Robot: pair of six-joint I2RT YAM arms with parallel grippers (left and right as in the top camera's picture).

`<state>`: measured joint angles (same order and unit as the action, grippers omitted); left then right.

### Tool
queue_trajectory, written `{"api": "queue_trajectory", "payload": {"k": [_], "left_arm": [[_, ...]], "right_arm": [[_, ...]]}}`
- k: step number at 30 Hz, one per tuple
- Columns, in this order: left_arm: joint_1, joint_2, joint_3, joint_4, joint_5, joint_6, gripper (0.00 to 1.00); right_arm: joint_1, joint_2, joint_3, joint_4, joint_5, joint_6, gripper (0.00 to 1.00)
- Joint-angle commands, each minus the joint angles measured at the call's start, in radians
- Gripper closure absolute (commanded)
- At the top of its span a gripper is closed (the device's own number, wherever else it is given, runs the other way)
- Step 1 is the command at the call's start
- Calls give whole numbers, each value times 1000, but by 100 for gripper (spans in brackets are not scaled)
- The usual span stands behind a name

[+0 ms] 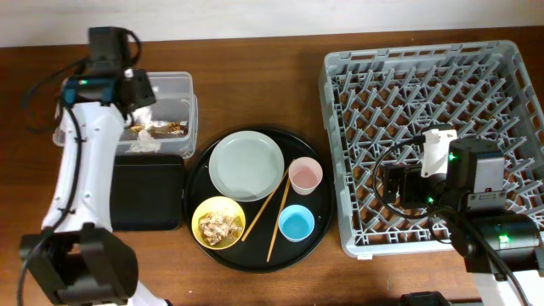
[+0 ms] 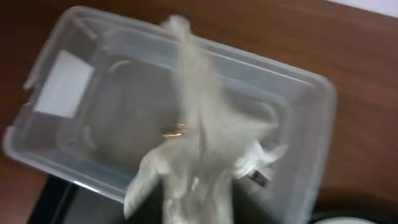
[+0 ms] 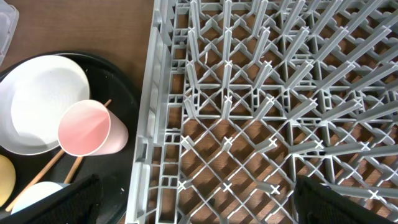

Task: Sort waste into correct bins and load items into the dishwasher rack
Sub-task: 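Grasp the yellow bowl of peanut shells with the left gripper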

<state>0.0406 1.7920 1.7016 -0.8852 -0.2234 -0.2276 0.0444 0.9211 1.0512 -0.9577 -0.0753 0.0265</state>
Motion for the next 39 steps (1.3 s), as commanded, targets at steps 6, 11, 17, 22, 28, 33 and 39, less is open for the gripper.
{"api": "queue_trajectory", "payload": {"k": [6,11,17,22,28,33,39], "left_arm": [[-41,-196,4,-281,248,-2,27],[-286,-200,-179,-513,333,-27,27],[-576,-199,-663,-14,391,-259,36],[-597,-199,-738,74,300,-346,42],[-617,-112,-738,79,222,-352,54],[-617,-105,-738,71,224,-353,100],[-594,-191,-550,-143,175,-315,100]], "right_arm": [[-6,-3,14,0,5,8,1],[-6,-3,14,-13,5,8,1],[-6,-3,14,-15,5,8,2],[-6,-3,14,-19,5,8,1],[-6,-3,14,-24,4,8,1],[-6,-3,14,-26,5,8,1],[-6,-3,14,-27,5,8,1]]}}
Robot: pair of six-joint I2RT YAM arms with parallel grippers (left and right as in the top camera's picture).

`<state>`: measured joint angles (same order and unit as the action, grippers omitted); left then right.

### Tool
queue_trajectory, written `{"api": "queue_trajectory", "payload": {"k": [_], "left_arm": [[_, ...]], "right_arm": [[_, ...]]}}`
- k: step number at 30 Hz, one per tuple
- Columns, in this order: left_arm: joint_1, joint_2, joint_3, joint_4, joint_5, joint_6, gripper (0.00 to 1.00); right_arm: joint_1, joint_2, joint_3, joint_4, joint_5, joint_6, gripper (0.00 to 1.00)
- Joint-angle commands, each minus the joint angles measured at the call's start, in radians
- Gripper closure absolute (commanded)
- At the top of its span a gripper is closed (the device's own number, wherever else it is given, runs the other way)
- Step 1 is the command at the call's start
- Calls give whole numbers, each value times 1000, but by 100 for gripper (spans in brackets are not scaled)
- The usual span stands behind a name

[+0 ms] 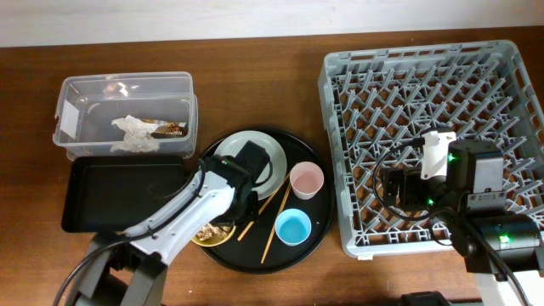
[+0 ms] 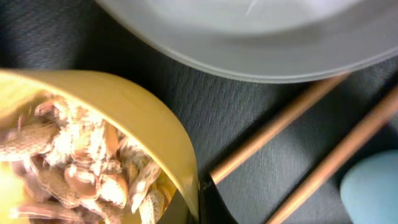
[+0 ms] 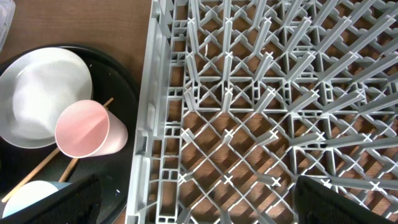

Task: Sort waste into correct bins and load items into the dishwasher rack
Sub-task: 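Grasp the yellow bowl of peanut shells with the left gripper, then tip the yellow bowl over the black tray to empty the shells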

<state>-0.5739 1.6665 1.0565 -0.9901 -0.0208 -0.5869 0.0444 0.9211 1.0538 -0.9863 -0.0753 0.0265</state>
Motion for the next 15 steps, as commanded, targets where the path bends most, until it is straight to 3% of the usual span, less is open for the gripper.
{"api": "queue_trajectory", "payload": {"k": [1,4,7,9,12,15], "left_arm": [[45,-86,124,-60,-22,76,100],[238,-146,162,-69,67,243,100],[509,-145,153,-27,346,503,100],[698,-144,127,14,672,718,100],[947,-141,21,104,986,801,100],[1165,-98,-71,171,1152,802,100]], "right_arm": [[-6,-3,11,2,5,7,1],[-6,-3,11,2,5,8,1],[-6,-3,11,0,5,8,1],[-6,-3,11,-7,5,8,1],[-6,-3,11,-14,5,8,1],[-6,-3,11,-27,5,7,1]]}}
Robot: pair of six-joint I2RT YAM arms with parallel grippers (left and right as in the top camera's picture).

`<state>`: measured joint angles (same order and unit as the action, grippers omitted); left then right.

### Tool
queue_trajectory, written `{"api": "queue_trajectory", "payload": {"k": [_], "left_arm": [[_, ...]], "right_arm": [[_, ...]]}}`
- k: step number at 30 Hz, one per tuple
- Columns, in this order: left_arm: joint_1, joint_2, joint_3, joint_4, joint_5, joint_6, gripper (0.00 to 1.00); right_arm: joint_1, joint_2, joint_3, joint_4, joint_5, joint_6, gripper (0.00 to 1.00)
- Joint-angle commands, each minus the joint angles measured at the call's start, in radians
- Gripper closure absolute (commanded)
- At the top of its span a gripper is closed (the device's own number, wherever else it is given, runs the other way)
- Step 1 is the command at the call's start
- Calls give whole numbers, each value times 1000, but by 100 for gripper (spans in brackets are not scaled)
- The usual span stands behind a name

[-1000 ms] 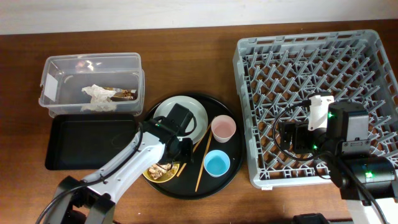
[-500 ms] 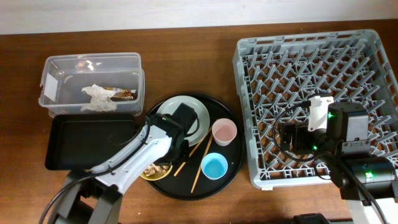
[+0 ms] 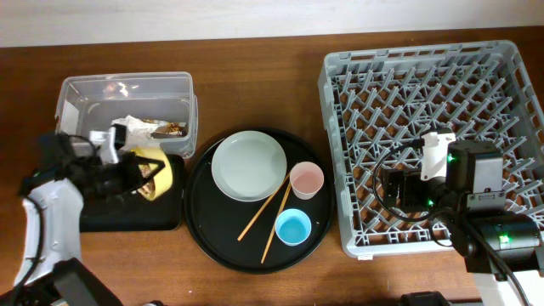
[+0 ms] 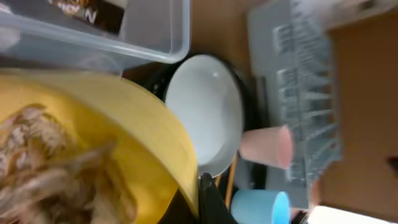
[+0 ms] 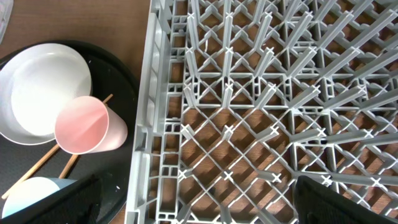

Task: Sort waste into correct bins and load items into the dishwasher rack
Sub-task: 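Tip the yellow bowl over the black tray to empty the shells, then place the empty yellow bowl onto the white plate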

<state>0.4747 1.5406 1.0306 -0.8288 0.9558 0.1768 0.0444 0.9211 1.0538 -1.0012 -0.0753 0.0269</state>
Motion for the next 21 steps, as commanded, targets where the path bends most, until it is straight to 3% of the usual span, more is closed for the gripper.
{"api": "queue_trajectory", "payload": {"k": [1,5,8,11,19,20,21], "left_arm": [[141,47,-47,7,187,38,100],[223,214,-49,4,524,38,100],[224,243,-49,-21,618,4,100],[225,243,-49,-22,618,-103,100],[225,243,-49,-68,618,-192,100],[225,243,-49,-40,583,-183,100],[225,243,-49,10,428,-185,100]], "right_arm": [[-6,-3,11,-14,5,7,1],[-6,-3,11,-17,5,7,1],[-6,-3,11,-17,5,7,1],[-6,-3,11,-18,5,7,1],[-6,-3,11,-25,5,7,1],[-6,-3,11,-32,5,7,2],[-6,-3,11,-36,5,7,1]]}}
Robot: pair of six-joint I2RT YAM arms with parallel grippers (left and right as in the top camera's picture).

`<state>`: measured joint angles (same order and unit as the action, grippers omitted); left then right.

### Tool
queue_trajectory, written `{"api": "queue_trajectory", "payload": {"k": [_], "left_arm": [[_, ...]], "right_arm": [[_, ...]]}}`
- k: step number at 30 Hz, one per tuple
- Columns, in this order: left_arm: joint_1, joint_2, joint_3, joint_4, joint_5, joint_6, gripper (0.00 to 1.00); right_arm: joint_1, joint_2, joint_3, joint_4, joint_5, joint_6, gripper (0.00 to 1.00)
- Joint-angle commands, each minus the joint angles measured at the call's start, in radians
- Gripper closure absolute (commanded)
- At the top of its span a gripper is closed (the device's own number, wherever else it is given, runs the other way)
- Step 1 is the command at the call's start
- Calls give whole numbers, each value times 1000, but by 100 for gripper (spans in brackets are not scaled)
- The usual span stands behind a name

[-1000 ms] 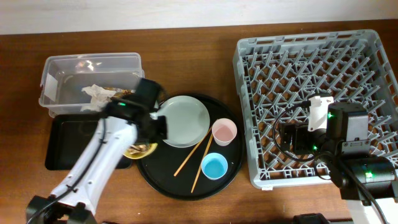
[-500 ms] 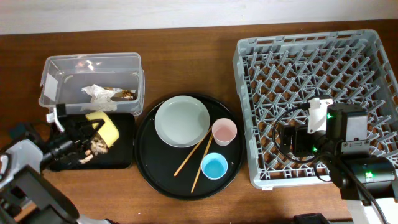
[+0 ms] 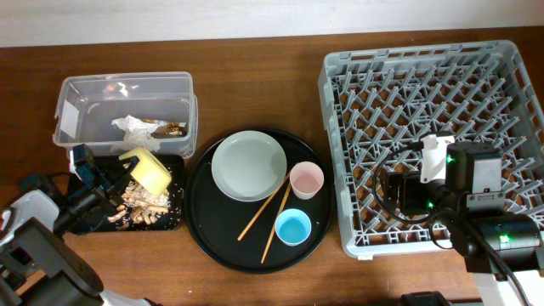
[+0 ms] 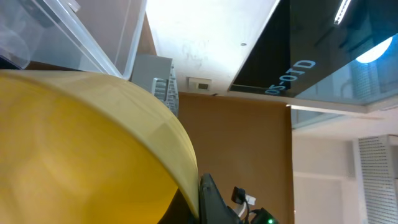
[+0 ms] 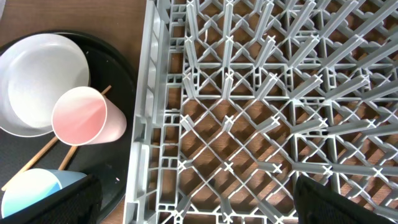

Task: Sort waste into correct bins and load items into the dishwasher rack
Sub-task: 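Place the empty yellow bowl onto the white plate, then grasp the light-blue cup with the left gripper and lift it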

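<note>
My left gripper point(image 3: 115, 180) is shut on the rim of the yellow bowl point(image 3: 147, 169), which is tipped on edge over the black rectangular tray point(image 3: 174, 223). Food scraps point(image 3: 140, 206) lie on that tray. In the left wrist view the yellow bowl point(image 4: 81, 149) fills the frame and looks empty, with one dark fingertip point(image 4: 210, 200) against its rim. The grey dishwasher rack point(image 3: 340, 153) stands at the right. My right gripper point(image 3: 388, 194) hovers open over its left part, its fingers point(image 5: 43, 202) wide apart above the grey rack point(image 5: 261, 106).
A clear bin point(image 3: 68, 89) at the back left holds tissue and a wrapper. The round black tray point(image 3: 212, 246) carries a pale green plate point(image 3: 248, 166), a pink cup point(image 3: 306, 179), a blue cup point(image 3: 295, 224) and chopsticks point(image 3: 259, 212).
The yellow bowl was tilted over the black rectangular tray with food still in it. Now it is tipped further and looks empty, and the scraps lie on the tray. The right arm has not moved.
My left gripper was over the clear bin with a tissue. Then it was at the yellow bowl of scraps on the round tray. Then it held that bowl over the rectangular tray, where the scraps now lie. The right gripper stayed open over the rack.
</note>
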<state>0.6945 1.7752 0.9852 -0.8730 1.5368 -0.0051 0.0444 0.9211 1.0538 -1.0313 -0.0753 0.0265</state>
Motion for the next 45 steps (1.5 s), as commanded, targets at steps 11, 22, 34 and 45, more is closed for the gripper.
{"api": "queue_trajectory", "payload": {"k": [11,22,34,45], "left_arm": [[-575,-319,149,65,-680,16,100],[-1123,-8,154,365,-1256,16,86],[-1342,-180,149,-111,-1285,-82,56],[-1354,-286,67,26,-1295,-217,100]], "right_arm": [[-6,-3,11,-5,5,8,1],[-6,1,11,-21,5,8,1],[-6,2,11,-29,5,8,1],[-7,7,11,-4,102,29,1]]}}
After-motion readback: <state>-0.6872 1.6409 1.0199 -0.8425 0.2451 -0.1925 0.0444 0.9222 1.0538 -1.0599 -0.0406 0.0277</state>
